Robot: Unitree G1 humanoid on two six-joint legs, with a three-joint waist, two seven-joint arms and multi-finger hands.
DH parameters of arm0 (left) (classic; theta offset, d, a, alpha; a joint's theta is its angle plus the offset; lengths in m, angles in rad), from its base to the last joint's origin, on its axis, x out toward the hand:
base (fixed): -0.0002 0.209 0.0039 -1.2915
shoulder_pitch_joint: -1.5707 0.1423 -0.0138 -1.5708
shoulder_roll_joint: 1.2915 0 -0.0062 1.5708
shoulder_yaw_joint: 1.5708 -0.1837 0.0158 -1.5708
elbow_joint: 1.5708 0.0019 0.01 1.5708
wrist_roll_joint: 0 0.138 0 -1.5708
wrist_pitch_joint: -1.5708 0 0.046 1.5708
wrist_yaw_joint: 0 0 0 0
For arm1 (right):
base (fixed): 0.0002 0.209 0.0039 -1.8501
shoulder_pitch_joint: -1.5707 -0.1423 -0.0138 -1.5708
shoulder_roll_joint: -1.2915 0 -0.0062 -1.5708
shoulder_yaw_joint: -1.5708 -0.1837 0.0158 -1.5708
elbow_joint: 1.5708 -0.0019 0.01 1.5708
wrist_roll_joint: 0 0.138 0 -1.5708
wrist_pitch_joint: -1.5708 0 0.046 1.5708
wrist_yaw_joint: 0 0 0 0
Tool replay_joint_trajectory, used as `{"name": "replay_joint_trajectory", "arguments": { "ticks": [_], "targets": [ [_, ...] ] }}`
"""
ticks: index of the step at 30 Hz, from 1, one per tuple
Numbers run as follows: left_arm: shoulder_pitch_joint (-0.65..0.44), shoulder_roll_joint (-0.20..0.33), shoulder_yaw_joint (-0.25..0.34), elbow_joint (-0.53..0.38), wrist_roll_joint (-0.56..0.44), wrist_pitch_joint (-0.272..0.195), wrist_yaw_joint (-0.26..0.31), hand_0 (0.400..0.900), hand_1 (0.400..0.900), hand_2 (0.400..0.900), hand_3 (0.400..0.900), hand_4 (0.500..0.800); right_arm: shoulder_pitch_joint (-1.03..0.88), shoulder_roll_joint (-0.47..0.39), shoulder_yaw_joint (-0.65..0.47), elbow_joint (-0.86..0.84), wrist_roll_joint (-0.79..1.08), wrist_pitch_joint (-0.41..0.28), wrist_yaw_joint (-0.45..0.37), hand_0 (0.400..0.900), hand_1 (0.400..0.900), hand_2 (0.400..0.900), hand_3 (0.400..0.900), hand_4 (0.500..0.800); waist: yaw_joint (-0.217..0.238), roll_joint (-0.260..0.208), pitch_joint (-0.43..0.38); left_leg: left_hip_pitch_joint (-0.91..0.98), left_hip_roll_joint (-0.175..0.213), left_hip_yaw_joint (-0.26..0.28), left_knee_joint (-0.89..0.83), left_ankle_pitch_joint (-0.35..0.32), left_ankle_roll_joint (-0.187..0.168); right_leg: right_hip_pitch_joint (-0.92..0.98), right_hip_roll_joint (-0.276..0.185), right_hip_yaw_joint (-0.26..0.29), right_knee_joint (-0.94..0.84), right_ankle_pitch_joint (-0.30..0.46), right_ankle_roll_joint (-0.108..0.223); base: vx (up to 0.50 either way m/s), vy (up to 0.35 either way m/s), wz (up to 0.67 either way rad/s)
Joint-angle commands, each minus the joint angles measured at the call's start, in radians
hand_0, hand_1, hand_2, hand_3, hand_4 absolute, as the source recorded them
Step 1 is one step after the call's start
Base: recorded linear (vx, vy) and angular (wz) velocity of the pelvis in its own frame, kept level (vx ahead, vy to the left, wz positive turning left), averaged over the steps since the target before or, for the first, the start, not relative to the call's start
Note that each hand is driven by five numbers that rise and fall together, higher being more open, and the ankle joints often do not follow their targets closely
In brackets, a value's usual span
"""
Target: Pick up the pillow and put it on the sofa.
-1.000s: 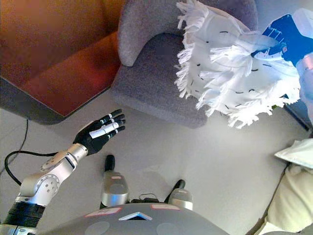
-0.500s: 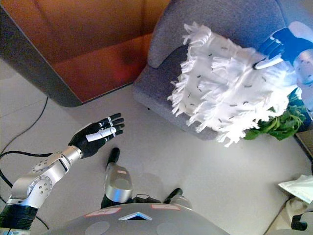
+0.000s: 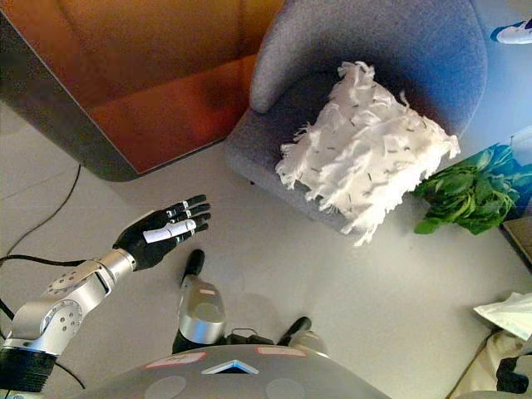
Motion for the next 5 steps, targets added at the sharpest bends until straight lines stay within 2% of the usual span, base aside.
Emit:
{"name": "replay_joint_trajectory", "arguments": {
  "ticks": [1, 5],
  "targets": [
    [-0.05, 0.005, -0.038, -0.122, -0.057, -0.112, -0.004, 0.9, 0.9, 0.9, 0.9, 0.8, -0.077, -0.043, -0.058, -0.072, 0.032, -0.038, -0.127, 0.9, 0.9, 0.9, 0.9, 0.8, -0.001, 0.034, -0.072, 0.145, -0.018, 0.059, -0.038, -0.125, 0.11, -0.048, -0.063, 0.028, 0.024, 0.128, 0.03, -0.06, 0.042, -0.17],
    [-0.062, -0.007, -0.049, -0.117, -0.053, -0.131, 0.011, 0.9, 0.9, 0.9, 0.9, 0.8, -0.013, -0.024, -0.132, -0.136, 0.07, -0.052, -0.141, 0.9, 0.9, 0.9, 0.9, 0.8, -0.024, 0.038, -0.081, 0.153, -0.021, 0.075, -0.039, -0.131, 0.113, -0.058, -0.066, 0.042, 0.025, 0.141, 0.03, -0.08, 0.04, -0.12]
  ]
}}
